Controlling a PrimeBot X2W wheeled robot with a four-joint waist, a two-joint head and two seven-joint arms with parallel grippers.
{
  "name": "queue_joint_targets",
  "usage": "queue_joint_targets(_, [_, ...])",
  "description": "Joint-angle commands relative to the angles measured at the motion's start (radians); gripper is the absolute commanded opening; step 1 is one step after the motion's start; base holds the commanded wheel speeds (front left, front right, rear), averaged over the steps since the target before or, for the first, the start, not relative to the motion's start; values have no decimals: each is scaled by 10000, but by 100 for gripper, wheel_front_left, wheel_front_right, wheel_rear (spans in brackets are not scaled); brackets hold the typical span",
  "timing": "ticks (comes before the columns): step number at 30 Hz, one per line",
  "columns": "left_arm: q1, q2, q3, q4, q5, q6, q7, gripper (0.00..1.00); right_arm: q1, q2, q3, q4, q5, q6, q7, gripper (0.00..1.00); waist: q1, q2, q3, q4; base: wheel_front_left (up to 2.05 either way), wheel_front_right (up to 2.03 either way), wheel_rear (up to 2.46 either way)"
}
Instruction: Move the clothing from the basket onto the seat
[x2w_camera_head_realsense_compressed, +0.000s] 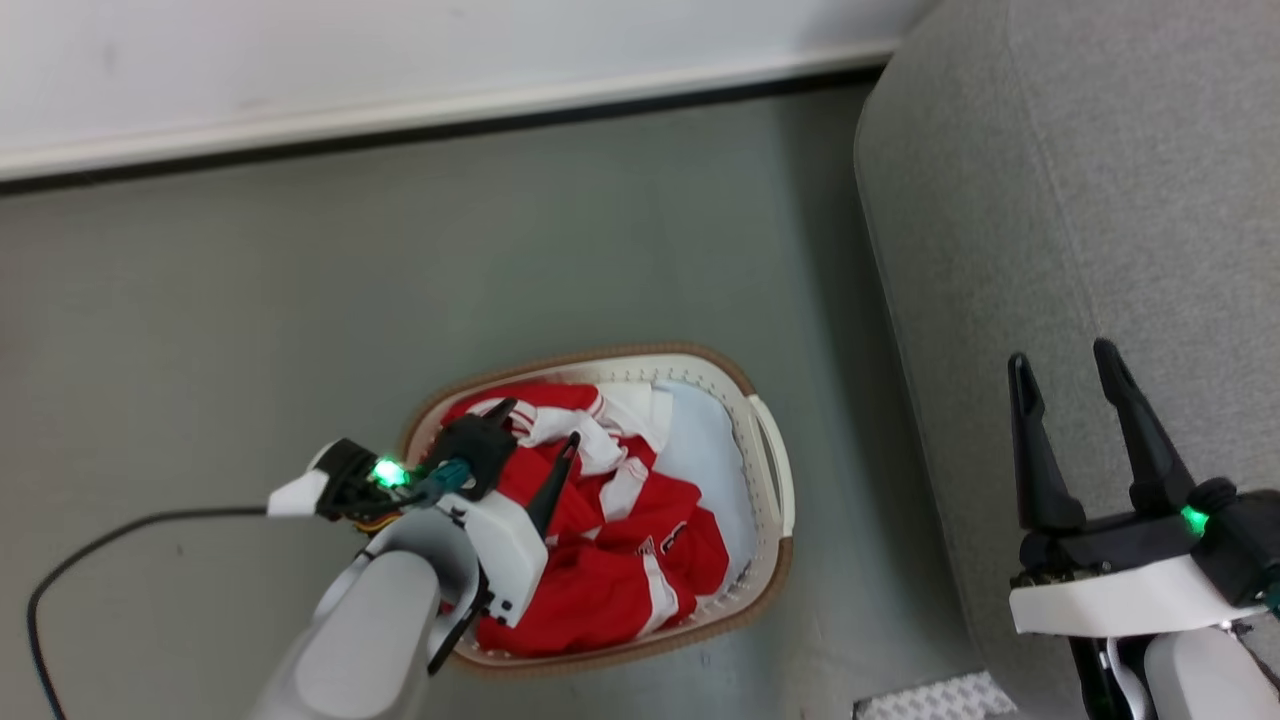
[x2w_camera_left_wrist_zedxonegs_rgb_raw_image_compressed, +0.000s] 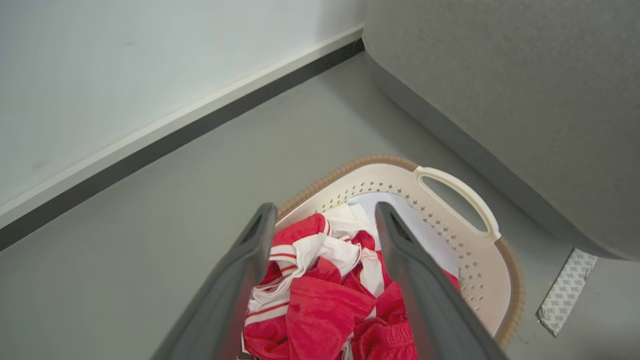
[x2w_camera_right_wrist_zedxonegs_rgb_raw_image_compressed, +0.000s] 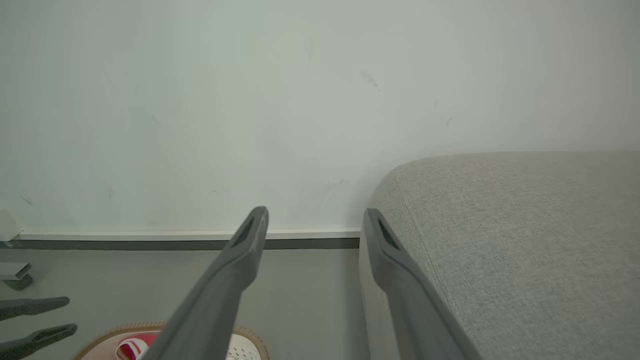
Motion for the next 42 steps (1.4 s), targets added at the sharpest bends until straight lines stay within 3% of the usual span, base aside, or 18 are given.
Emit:
queue_joint_targets(1, [-349,105,-209,312,77,-19,215,100,-289,71,-26,-134,-76,-21,7,100,-2,-1,862,-262,0,0,0])
queue_joint_targets(11, [-2071,313,-957,2474,330,139,1702,100,-1043,327,176,-873,118,-21,7,100,-2,-1,2487,-674,0,0,0])
queue_joint_targets(25, [-3304,805,-959,3961,388,772,2003,100,-1367,390,485,-1457,805,-21,7,100,-2,-1,3714,-1044,0,0,0])
queue_joint_targets(31, [-3520,802,-1054,4294,301,736,1922,100,-1434,389,638,-1475,904,-21,7,100,-2,-1,4022,-1122,0,0,0])
queue_joint_targets(32, [-3516,776,-1083,4363,278,703,1912,87,-1429,389,655,-1467,922,-21,7,100,-2,-1,4039,-1137,0,0,0])
queue_joint_targets(33, [-3511,722,-1103,4419,230,648,1868,31,-1428,389,668,-1461,928,-21,8,100,-2,-1,4051,-1147,0,0,0])
queue_joint_targets(34, [-3513,662,-1112,4425,194,663,1761,0,-1427,389,669,-1452,935,-21,8,100,-2,-1,4049,-1144,0,0,0])
queue_joint_targets(42, [-3047,193,-1074,4677,-212,549,1020,0,-1040,381,459,-1083,771,-21,8,100,-2,-1,2941,-707,0,0,0])
